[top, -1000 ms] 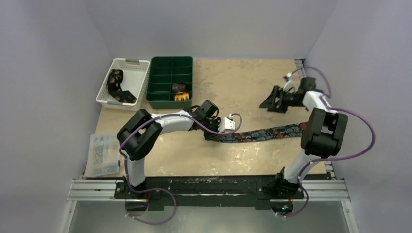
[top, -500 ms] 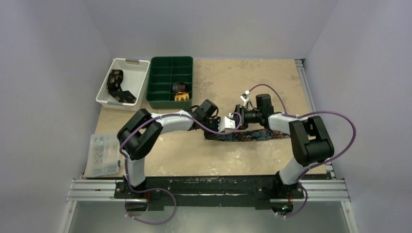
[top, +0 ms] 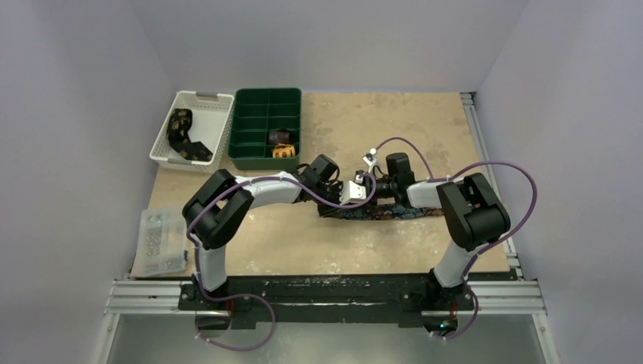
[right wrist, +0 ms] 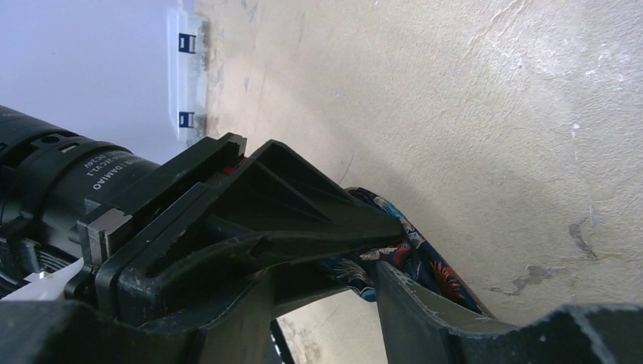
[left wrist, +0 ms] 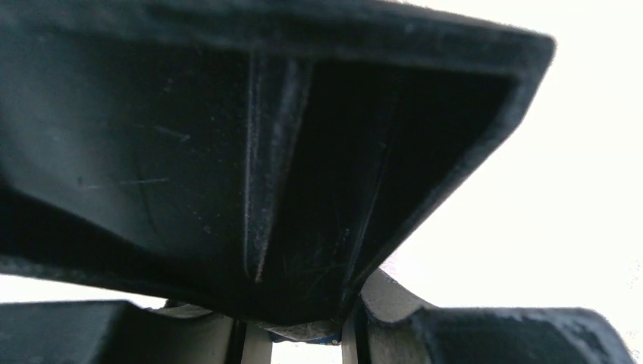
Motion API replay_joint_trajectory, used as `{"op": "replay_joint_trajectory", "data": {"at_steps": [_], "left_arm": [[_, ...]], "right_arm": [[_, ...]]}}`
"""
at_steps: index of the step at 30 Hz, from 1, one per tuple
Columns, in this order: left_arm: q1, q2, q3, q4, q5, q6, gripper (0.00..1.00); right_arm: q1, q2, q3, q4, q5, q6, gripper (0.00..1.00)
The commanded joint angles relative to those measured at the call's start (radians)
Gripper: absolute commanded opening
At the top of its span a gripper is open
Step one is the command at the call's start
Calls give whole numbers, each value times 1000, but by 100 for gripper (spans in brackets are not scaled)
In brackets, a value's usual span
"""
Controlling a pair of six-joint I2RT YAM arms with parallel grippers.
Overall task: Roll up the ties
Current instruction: Roll the tie at the center of the board.
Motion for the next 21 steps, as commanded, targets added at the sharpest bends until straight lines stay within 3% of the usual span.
{"op": "replay_joint_trajectory", "data": {"at_steps": [1, 5, 12, 17, 21], "left_arm": [[3, 71, -56, -114, -54, -1, 11], [3, 71, -56, -115, -53, -1, 12], [7, 68, -57, -115, -55, -7, 12], [8, 64, -58, -115, -55, -10, 12], [8, 71, -53, -116, -55, -11, 12]], "right_arm": [[13, -10, -14, 80, 40, -18, 53], [28, 0, -15, 64, 52, -25, 56], [33, -7, -1, -23, 50, -86, 50], [33, -65, -8, -124, 27, -128, 56], [32, -88, -17, -106, 74, -57, 59]]}}
